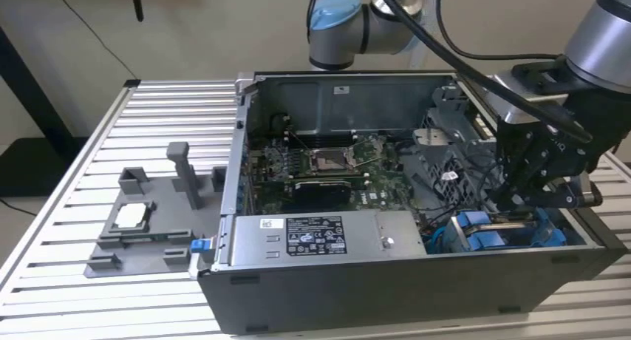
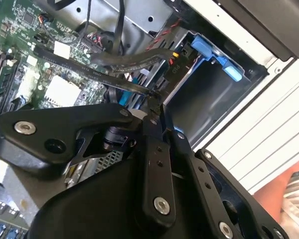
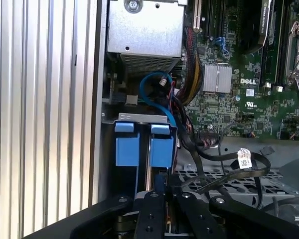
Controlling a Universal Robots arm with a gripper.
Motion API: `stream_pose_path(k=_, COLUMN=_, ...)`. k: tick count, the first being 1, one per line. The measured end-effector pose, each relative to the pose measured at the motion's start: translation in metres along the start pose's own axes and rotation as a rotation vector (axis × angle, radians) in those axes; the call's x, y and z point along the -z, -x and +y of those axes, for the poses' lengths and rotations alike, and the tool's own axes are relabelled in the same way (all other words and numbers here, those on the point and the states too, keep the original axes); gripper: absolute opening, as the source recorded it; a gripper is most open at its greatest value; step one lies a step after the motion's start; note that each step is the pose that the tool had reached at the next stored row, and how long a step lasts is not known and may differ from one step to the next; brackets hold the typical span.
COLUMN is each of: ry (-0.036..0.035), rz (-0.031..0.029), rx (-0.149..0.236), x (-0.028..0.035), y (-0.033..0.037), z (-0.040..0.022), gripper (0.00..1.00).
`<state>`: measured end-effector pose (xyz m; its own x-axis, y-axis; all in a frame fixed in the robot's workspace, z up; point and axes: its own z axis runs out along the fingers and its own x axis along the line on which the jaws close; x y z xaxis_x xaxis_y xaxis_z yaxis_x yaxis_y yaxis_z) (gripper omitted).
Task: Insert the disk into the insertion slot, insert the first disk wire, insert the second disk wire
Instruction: 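Insert the second disk wire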
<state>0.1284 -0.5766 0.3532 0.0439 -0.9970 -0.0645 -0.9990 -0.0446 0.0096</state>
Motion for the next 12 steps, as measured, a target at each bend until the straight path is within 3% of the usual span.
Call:
stream_pose_path(k=2, ry=-0.0004, rz=-0.0087, rx=-0.003, x=-0.0009, y=-0.0006, z=-0.0009, gripper=0.16)
stream_pose_path(k=4, ry=-0.0012, rz=-0.0131, rx=-0.015, x=-0.0013, y=-0.0005, z=-0.0009, gripper=0.16)
stream_pose_path(k=12, ry=0.0009, rz=-0.0136, rx=-0.037, x=-0.0020, y=-0.0007, z=-0.0013, gripper=0.16)
